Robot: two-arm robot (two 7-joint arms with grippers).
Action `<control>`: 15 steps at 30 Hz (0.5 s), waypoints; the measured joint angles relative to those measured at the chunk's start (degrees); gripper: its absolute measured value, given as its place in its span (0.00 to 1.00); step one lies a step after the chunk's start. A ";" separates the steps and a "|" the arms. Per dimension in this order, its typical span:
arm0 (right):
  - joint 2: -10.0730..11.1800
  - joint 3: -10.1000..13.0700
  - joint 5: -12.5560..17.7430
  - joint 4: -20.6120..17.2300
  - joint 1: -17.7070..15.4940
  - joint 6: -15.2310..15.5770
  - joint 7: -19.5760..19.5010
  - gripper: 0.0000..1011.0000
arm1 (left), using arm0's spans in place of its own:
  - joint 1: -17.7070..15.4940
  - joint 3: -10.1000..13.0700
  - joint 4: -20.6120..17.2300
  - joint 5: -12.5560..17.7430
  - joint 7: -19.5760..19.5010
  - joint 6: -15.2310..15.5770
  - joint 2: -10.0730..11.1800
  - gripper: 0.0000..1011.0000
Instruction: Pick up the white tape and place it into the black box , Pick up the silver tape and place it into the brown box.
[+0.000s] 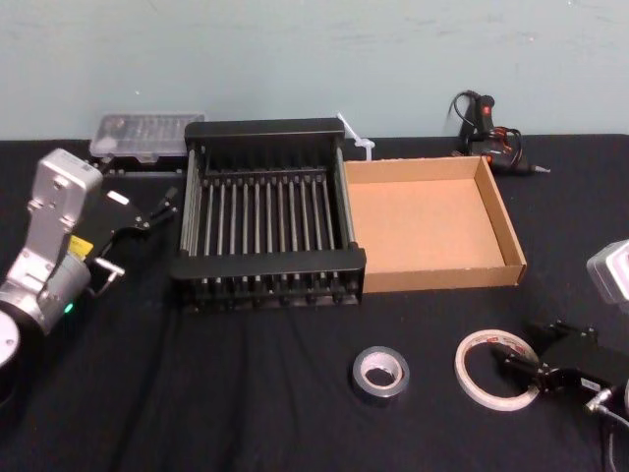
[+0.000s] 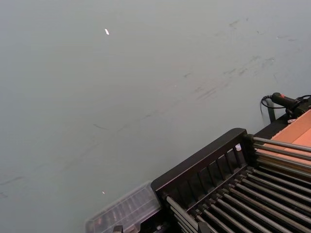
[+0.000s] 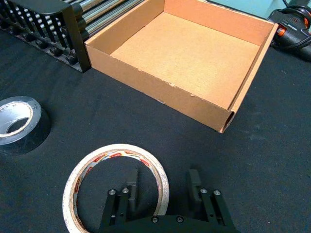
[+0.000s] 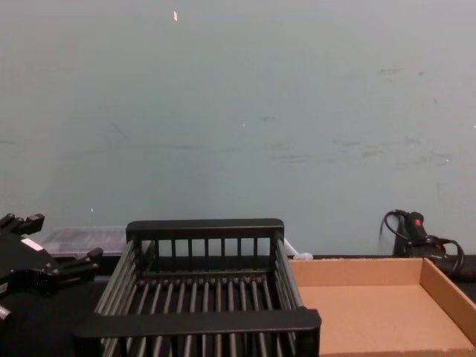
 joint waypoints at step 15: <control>0.00 0.00 0.00 0.00 0.00 0.00 0.01 0.22 | 0.00 0.00 0.00 0.00 0.00 0.00 0.00 0.99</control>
